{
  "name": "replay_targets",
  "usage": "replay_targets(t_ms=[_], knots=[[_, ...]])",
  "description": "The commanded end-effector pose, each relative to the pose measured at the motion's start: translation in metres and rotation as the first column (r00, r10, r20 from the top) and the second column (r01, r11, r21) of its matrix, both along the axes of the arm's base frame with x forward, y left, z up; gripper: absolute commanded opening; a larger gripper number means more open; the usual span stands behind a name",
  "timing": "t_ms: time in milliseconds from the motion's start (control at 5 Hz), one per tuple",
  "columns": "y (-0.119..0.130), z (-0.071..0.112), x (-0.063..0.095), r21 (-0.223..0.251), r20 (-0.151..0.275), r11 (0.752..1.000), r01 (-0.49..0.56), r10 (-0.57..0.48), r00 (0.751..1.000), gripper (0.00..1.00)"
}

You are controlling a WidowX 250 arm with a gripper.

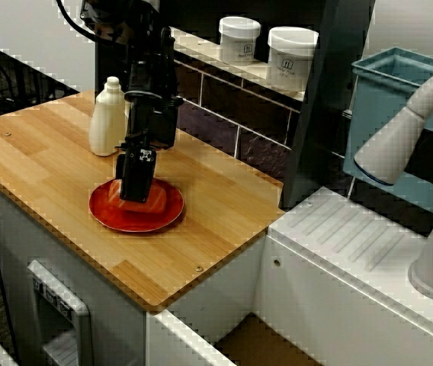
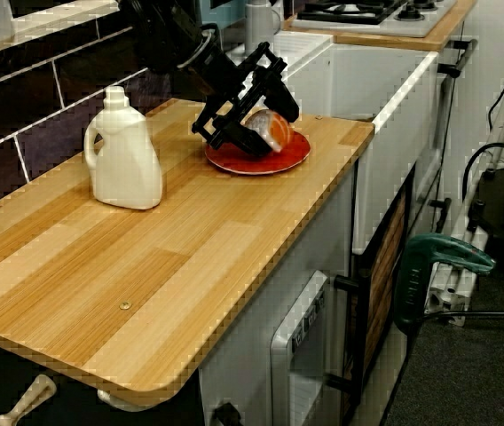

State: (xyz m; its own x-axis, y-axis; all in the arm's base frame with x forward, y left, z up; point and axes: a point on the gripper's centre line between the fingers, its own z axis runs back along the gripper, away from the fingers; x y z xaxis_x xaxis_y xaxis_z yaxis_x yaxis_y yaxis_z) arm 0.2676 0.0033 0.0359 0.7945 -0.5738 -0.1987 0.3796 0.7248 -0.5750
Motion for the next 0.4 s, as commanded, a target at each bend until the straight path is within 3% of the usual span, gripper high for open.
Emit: replay_targets(t_ms=[0, 200], knots=[[0.006, 0.0057, 0.0097, 0.031, 0.018, 0.999, -0.009, 0.008, 1.0, 1.0], [0.007, 0.0046, 0.0112, 0.035, 0.017, 0.999, -0.012, 0.011, 1.0, 1.0]])
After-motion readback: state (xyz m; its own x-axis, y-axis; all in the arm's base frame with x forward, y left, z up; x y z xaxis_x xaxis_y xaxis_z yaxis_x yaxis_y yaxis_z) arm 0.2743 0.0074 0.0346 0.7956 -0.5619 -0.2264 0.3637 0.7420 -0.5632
